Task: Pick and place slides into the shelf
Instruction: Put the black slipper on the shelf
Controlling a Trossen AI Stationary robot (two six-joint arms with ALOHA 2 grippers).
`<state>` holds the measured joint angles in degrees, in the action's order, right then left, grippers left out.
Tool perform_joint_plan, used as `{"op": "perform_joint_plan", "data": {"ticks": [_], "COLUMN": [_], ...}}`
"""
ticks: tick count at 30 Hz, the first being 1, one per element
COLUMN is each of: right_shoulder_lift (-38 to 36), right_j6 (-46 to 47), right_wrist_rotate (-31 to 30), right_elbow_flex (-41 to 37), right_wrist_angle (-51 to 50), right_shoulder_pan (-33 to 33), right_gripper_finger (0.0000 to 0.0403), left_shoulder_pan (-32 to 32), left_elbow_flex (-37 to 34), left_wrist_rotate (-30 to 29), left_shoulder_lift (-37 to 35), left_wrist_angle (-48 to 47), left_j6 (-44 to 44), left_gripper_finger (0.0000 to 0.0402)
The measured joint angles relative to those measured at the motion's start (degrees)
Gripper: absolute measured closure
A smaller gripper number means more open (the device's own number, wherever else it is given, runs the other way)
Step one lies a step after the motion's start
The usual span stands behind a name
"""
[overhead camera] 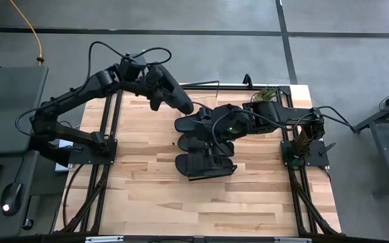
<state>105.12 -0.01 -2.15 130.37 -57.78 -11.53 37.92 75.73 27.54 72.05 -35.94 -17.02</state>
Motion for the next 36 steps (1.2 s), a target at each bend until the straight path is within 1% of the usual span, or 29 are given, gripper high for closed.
{"op": "perform_joint_plan", "data": {"ticks": [6, 10, 14, 18, 20, 23, 25, 28, 31, 33, 36], "right_shoulder_lift": [0.0, 0.0, 0.02, 0.04, 0.04, 0.04, 0.03, 0.04, 0.02, 0.02, 0.03], "right_j6": [0.07, 3.4, 5.83, 5.53, 3.85, 1.04, 0.02, -1.71, 0.45, 3.66, 8.56], "right_wrist_rotate": [-0.83, -0.83, -0.86, -2.67, -5.41, -11.49, -17.84, -28.94, -37.56, -40.69, -40.58], "right_elbow_flex": [0.0, 0.0, 0.0, 0.0, 0.0, 0.0, 0.0, 0.0, 0.0, 0.0, 0.0], "right_wrist_angle": [0.85, 3.0, 7.55, 12.47, 14.51, 16.42, 16.11, 13.4, 10.58, 7.36, 2.34], "right_shoulder_pan": [0.02, 0.02, 0.02, 0.02, 0.19, 0.28, 0.38, 0.67, 1.68, 2.68, 4.46], "right_gripper_finger": [0.0176, 0.0176, 0.0176, 0.0176, 0.0176, 0.0176, 0.0176, 0.0176, 0.0176, 0.0176, 0.0176], "left_shoulder_pan": [-0.01, -0.01, -0.01, -0.01, -0.01, -0.01, -0.01, 0.23, 1.23, 1.71, 3.14], "left_elbow_flex": [-2.23, -2.3, -2.3, -2.3, -2.3, -2.3, -2.3, -2.3, -2.3, -2.3, -2.32], "left_wrist_rotate": [-0.08, 0.61, 2.54, 4.87, 5.51, 5.5, 5.78, 8.27, 11.94, 12.99, 13.19], "left_shoulder_lift": [0.05, 0.05, 0.05, 0.05, 0.05, 0.05, 0.05, -0.18, -0.6, -0.7, -1.32], "left_wrist_angle": [1.49, 1.89, 2.55, 3.23, 3.23, 3.39, 4.43, 7.86, 11.52, 13.13, 12.99], "left_j6": [-0.38, -0.92, -1.96, -3.23, -3.25, -3.43, -4.52, -6.86, -9.49, -10.54, -10.9], "left_gripper_finger": [0.0398, 0.0397, 0.0397, 0.0397, 0.0397, 0.0396, 0.0397, 0.0396, 0.0396, 0.0396, 0.0396]}}
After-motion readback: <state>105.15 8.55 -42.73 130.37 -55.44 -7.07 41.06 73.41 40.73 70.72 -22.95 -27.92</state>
